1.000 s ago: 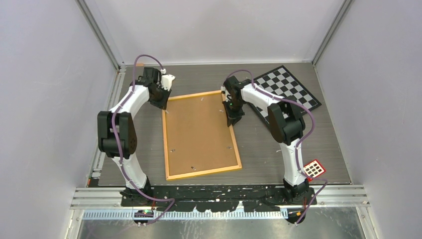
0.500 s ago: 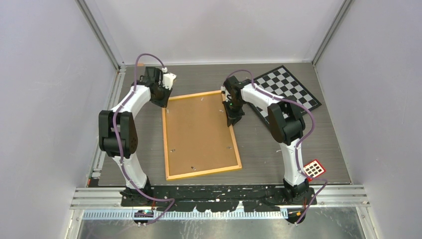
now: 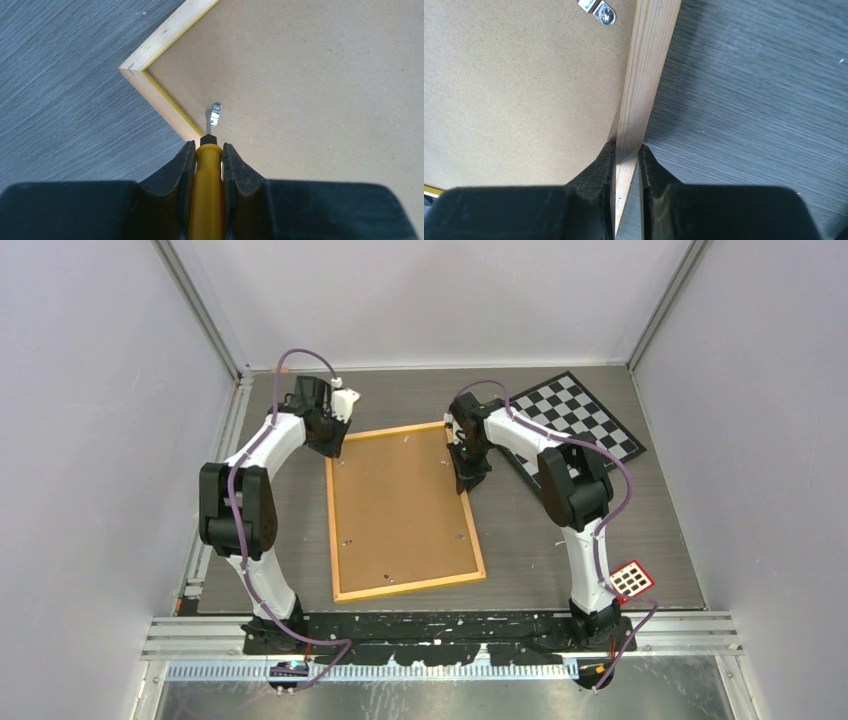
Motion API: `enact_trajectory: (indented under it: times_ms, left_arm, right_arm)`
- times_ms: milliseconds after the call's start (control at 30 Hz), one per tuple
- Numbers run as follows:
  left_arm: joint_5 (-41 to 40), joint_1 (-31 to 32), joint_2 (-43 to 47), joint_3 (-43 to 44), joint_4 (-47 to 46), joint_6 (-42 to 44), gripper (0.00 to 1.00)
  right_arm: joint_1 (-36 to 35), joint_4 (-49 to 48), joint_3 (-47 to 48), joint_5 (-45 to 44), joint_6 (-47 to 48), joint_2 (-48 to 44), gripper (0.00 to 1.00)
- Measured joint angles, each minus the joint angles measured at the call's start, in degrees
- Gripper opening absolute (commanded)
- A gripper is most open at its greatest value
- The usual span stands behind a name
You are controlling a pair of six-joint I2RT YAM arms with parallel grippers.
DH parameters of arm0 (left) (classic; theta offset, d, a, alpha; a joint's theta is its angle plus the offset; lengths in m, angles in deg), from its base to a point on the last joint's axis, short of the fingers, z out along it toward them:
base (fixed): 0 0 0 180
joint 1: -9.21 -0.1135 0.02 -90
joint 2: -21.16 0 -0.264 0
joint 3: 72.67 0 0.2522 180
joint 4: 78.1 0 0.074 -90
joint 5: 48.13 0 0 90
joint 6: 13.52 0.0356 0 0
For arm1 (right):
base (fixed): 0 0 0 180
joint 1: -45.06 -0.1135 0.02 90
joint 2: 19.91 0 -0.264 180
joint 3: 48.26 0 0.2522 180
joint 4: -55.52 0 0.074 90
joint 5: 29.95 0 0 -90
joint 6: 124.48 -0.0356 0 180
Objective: Take the photo out of the frame
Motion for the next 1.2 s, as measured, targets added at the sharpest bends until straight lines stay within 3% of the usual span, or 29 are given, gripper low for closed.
enact_trajectory:
  times_ms: [333, 600, 667, 867, 1033, 1200]
  left_arm:
    - [1.42, 1.42, 0.44, -0.50, 0.15, 0.22, 0.00]
    - [7.39, 1.66, 0.68, 1.49, 5.46, -1.55, 0.00]
    - [9.60, 1.77, 0.68, 3.89, 7.74, -2.89, 0.00]
    - [16.63, 2.12, 1.42, 12.76, 13.38, -5.90, 0.00]
    - [24.50, 2.89, 3.28, 17.49, 19.37, -8.72, 0.00]
    - [31.98, 6.14, 4.17, 18.69, 24.65, -10.91, 0.00]
  right_arm:
    - [0.00, 0.20, 0.20, 0.02, 0.00, 0.13, 0.02]
    - [-0.13, 0.28, 0.24, 0.33, 1.55, -0.07, 0.53]
    - [-0.11, 0.94, 0.24, 0.68, 3.15, -0.28, 0.62]
    - [-0.11, 0.11, -1.49, 3.30, 9.07, -8.02, 0.76]
    - [-0.02, -5.49, -7.26, 7.17, 15.65, -22.91, 0.79]
    - [-0.85, -10.91, -10.45, 11.45, 21.62, -31.01, 0.79]
